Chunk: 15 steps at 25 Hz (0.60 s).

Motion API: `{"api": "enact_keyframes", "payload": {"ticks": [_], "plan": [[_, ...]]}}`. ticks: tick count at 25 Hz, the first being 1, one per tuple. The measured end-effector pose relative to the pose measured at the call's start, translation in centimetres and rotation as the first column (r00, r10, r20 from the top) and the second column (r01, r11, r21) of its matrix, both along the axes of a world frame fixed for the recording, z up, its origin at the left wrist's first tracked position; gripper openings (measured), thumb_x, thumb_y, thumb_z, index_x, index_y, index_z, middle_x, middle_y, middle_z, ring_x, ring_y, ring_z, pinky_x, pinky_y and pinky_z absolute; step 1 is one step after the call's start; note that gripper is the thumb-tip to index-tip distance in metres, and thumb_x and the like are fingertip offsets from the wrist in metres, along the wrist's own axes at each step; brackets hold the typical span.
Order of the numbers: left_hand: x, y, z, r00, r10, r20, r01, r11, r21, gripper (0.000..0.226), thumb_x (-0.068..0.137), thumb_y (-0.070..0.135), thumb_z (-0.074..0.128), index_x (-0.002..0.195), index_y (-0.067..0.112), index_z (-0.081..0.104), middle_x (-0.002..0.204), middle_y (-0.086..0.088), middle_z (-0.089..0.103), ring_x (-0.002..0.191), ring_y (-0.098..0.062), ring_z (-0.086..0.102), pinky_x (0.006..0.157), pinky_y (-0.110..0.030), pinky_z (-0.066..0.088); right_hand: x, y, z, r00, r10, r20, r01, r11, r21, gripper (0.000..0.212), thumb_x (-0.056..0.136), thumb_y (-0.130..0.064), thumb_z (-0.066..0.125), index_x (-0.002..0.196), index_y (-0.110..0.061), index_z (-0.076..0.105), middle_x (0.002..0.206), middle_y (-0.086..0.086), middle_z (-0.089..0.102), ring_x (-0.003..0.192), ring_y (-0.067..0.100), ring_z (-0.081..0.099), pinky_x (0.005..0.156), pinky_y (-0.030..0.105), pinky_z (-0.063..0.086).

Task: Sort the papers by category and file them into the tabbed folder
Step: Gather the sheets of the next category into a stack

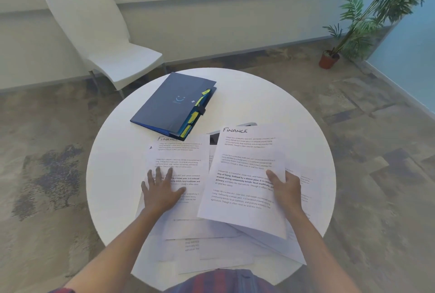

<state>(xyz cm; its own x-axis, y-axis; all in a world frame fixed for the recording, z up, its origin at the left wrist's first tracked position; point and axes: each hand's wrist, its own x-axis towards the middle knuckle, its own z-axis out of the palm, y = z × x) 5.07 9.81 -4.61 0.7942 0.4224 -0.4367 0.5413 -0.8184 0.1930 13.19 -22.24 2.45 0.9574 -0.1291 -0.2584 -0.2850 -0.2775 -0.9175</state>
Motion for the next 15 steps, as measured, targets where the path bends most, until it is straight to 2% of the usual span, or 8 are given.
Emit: {"api": "enact_keyframes", "payload": {"ticks": [2, 6, 9, 12, 15], "plan": [[-1.0, -0.6, -1.0, 0.998, -0.052, -0.026, 0.053, 0.998, 0.018, 0.084, 0.088, 0.066, 0.045, 0.155, 0.032, 0.009, 0.164, -0.009, -0.005, 0.15, -0.032, -0.01, 0.118, -0.054, 0.002, 0.1, 0.0, -0.4, 1.0, -0.001, -0.004, 0.001, 1.0, 0.0, 0.022, 0.094, -0.018, 0.066, 0.112, -0.008, 0.072, 0.102, -0.001, 0.071, 0.095, 0.017, 0.065, 0.069, 0.013, 0.044], [-3.7, -2.4, -2.0, 0.998, -0.04, 0.039, 0.037, 0.997, 0.068, 0.087, 0.083, 0.071, 0.036, 0.155, 0.028, 0.015, 0.163, -0.013, 0.002, 0.151, -0.03, -0.004, 0.119, -0.053, 0.004, 0.0, 0.3, -1.2, 1.0, 0.007, -0.028, -0.007, 1.0, -0.003, 0.022, 0.093, -0.019, 0.068, 0.111, -0.008, 0.073, 0.102, 0.0, 0.072, 0.099, 0.019, 0.066, 0.083, 0.025, 0.045], [-4.8, -3.5, -2.0, 0.992, -0.021, 0.124, 0.013, 0.998, 0.067, 0.097, 0.068, 0.075, 0.025, 0.15, 0.025, 0.032, 0.16, -0.015, 0.017, 0.15, -0.029, 0.006, 0.118, -0.053, 0.008, 0.2, 0.6, -1.5, 0.999, 0.013, -0.042, -0.013, 1.0, -0.003, 0.023, 0.092, -0.019, 0.068, 0.113, -0.009, 0.072, 0.102, -0.001, 0.072, 0.1, 0.019, 0.067, 0.088, 0.027, 0.046], [-4.5, -3.1, -1.9, 0.972, 0.091, 0.216, -0.111, 0.99, 0.085, 0.093, 0.075, 0.074, 0.042, 0.145, 0.013, 0.039, 0.153, -0.016, 0.032, 0.146, -0.029, 0.022, 0.116, -0.052, 0.017, 0.2, 0.7, -1.7, 0.999, 0.024, -0.049, -0.024, 1.0, -0.009, 0.023, 0.092, -0.02, 0.069, 0.111, -0.01, 0.073, 0.102, -0.002, 0.073, 0.101, 0.02, 0.068, 0.089, 0.03, 0.048], [-2.8, -1.4, -1.5, 0.934, 0.303, 0.191, -0.325, 0.94, 0.1, 0.099, 0.075, 0.075, 0.056, 0.14, 0.002, 0.038, 0.143, -0.018, 0.042, 0.136, -0.033, 0.033, 0.108, -0.055, 0.029, 0.1, 0.5, -1.8, 0.998, 0.042, -0.056, -0.042, 0.999, -0.003, 0.021, 0.091, -0.022, 0.07, 0.11, -0.013, 0.074, 0.104, -0.003, 0.075, 0.101, 0.019, 0.068, 0.092, 0.033, 0.051]]}}
